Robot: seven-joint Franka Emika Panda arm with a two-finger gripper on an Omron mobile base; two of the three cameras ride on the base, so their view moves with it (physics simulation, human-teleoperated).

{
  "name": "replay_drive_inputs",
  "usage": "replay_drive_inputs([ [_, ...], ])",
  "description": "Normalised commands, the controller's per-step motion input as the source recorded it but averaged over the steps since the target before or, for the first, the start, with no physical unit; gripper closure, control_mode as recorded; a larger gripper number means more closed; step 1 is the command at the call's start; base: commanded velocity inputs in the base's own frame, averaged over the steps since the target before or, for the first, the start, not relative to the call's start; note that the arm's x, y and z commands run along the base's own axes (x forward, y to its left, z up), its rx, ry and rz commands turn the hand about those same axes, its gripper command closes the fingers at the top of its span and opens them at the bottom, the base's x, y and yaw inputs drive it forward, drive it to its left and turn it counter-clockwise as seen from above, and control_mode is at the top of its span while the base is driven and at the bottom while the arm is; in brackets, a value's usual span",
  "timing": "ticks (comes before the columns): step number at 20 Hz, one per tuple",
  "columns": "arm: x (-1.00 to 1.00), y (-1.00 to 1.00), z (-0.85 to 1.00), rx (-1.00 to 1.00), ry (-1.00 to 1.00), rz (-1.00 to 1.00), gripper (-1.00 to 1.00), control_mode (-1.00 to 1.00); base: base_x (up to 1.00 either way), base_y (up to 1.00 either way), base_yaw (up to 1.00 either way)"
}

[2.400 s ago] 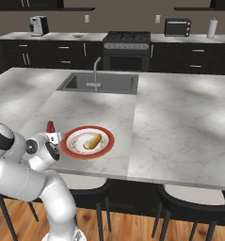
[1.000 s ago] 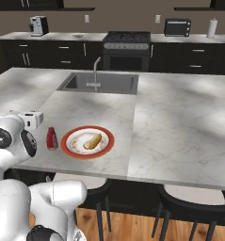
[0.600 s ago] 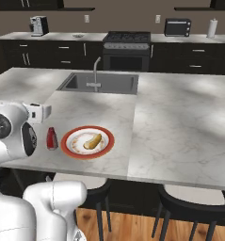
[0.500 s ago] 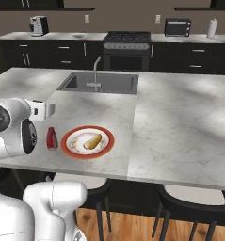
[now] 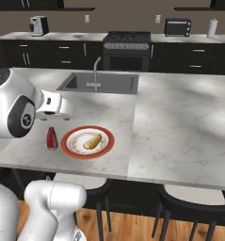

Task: Move the hot dog bun to the plate on the dining table and place the condiment next to that plate. Then navigate to the fridge and take the sausage and place it on the plate as well.

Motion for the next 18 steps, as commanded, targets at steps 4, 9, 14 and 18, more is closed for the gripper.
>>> replay_drive_inputs([
  [4, -0.34, -0.28, -0.84, -0.01, 0.27, -0.08, -1.00, -1.00, 0.00, 0.00, 0.00],
  [9, -0.30, -0.22, -0.47, 0.00, 0.05, -0.02, -1.00, 1.00, -0.15, -0.08, -0.01],
  [14, 0.00, 0.00, 0.00, 0.00, 0.00, 0.00, -1.00, 1.00, -0.96, -0.91, -0.19],
  [18, 0.00, 0.00, 0.00, 0.00, 0.00, 0.00, -1.00, 1.00, -0.19, -1.00, -0.25],
])
